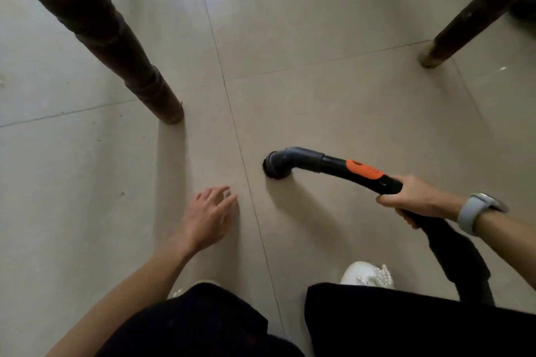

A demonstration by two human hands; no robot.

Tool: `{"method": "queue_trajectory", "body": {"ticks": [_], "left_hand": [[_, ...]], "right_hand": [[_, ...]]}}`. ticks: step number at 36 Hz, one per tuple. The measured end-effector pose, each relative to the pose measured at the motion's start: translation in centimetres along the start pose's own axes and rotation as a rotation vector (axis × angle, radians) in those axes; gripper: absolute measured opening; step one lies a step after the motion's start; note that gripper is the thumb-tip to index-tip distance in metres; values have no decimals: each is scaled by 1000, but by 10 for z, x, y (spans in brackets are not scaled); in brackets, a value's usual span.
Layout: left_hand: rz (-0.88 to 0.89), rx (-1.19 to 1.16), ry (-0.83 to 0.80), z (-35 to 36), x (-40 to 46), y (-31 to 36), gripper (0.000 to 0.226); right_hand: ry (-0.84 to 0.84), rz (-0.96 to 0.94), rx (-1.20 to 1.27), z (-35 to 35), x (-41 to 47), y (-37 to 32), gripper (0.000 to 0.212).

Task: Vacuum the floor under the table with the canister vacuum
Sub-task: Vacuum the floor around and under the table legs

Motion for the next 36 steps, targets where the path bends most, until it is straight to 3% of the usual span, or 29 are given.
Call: {"method": "queue_trajectory", "body": {"ticks": [3,7,9,14,20,25,31,36], "left_hand": [[126,20,-72,10,10,36,55],[262,33,-107,30,20,68,61],[295,43,-102,35,25,74,60],[230,55,-64,30,36,65,43],[194,36,-100,35,38,68,49],[189,43,-128,38,47,70,59],[162,81,-143,41,56,75,77],[151,136,-154,44,57,73,72]], "right_hand": [[-49,7,-70,-2,-13,22,11],[193,25,27,-33,-28,56,11],[199,25,46,-27,-34,60,11],[-2,-38,-141,20,-38,44,11],[208,-6,34,-3,-36,60,12],[127,3,95,15,-37,61,13],[21,-29,110,15,-32,52,30],[-46,-96,175,19,-19,23,55]]}}
Point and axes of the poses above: each hand's wrist, its own x-axis towards the middle knuckle, its own z-axis out of the palm, y = z × x, the point moved 8 cm from there along x, towards the middle knuckle, and after that the axes turned 4 degrees about -x, right-handed, at the moved point
